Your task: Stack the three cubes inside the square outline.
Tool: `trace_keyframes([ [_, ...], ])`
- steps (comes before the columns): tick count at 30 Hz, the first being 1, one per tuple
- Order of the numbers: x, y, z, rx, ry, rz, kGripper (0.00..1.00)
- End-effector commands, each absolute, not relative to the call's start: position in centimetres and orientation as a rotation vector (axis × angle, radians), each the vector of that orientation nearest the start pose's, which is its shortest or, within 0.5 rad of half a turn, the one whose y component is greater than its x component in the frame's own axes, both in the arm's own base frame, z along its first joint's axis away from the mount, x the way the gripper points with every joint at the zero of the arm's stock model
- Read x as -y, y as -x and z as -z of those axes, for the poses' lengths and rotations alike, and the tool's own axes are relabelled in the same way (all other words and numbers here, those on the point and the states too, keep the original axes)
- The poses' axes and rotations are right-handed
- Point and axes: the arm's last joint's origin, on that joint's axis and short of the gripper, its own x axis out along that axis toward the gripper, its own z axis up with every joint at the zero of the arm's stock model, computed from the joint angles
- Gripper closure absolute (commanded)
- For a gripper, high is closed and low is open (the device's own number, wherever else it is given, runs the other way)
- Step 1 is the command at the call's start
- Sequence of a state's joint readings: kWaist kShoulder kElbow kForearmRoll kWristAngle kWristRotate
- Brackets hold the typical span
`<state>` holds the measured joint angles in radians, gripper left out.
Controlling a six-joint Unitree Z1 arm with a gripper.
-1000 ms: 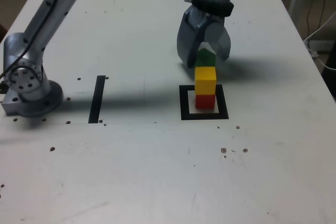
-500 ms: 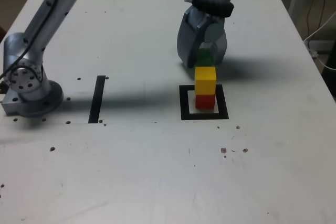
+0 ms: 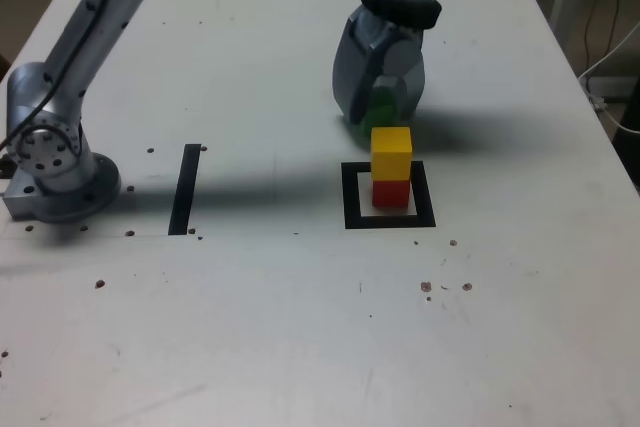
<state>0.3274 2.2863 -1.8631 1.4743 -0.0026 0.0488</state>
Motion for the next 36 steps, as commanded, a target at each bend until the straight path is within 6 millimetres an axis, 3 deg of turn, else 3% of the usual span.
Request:
trace_keyframes([
  [1,-13.0,-38.7,-23.2,-1.857,0.241,-0.162,0.69],
  [11,-11.4,-37.0,-27.9,-1.817,0.127,-0.041,0.69],
  [19,-8.4,-36.7,-30.6,-1.783,0.063,0.037,0.69],
  [36,-2.3,-37.5,-30.8,-1.795,-0.014,0.141,0.69],
])
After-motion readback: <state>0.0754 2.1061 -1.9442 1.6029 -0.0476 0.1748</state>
